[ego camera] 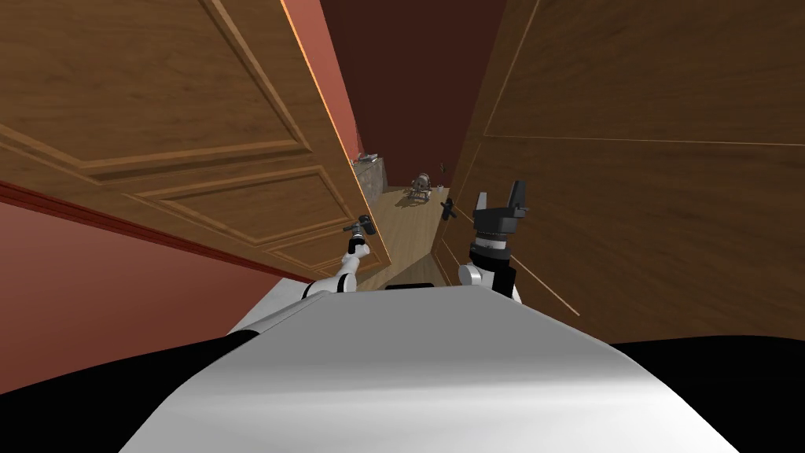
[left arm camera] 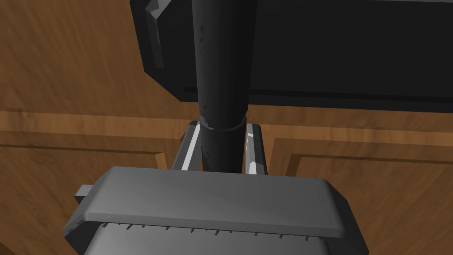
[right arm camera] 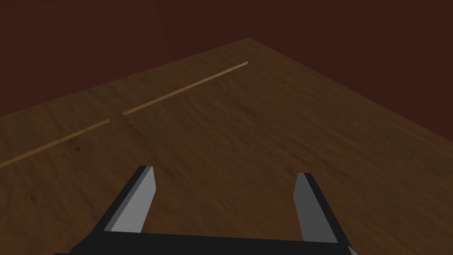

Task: Push the door open

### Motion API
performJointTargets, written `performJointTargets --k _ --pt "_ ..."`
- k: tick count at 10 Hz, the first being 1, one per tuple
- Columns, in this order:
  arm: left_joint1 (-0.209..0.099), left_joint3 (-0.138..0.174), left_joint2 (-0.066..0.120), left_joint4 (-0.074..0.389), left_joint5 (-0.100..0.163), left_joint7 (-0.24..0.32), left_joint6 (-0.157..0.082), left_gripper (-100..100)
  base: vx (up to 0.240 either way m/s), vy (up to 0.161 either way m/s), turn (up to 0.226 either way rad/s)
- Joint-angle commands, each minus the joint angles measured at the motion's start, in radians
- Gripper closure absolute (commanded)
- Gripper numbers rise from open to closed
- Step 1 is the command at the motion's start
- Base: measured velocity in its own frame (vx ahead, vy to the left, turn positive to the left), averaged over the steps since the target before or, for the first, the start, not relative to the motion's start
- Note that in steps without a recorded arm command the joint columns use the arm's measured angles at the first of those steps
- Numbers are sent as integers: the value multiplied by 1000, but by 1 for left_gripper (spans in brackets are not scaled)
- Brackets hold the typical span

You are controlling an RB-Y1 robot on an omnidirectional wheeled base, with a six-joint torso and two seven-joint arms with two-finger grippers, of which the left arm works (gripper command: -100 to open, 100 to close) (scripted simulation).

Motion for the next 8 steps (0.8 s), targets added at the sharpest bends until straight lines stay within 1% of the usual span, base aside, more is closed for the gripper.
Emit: performJointTargets --k 1,2,4,7,8 --pt "0 0 0 0 0 0 0 100 72 -34 39" --pt "-7 22 -10 1 6 -28 -7 100 138 -1 144" --pt "-15 43 -24 3 11 -57 -14 100 188 -6 102" --pt "-29 80 -51 8 20 -111 -27 100 191 -14 119" --pt "-31 87 -56 9 22 -120 -29 100 181 0 93"
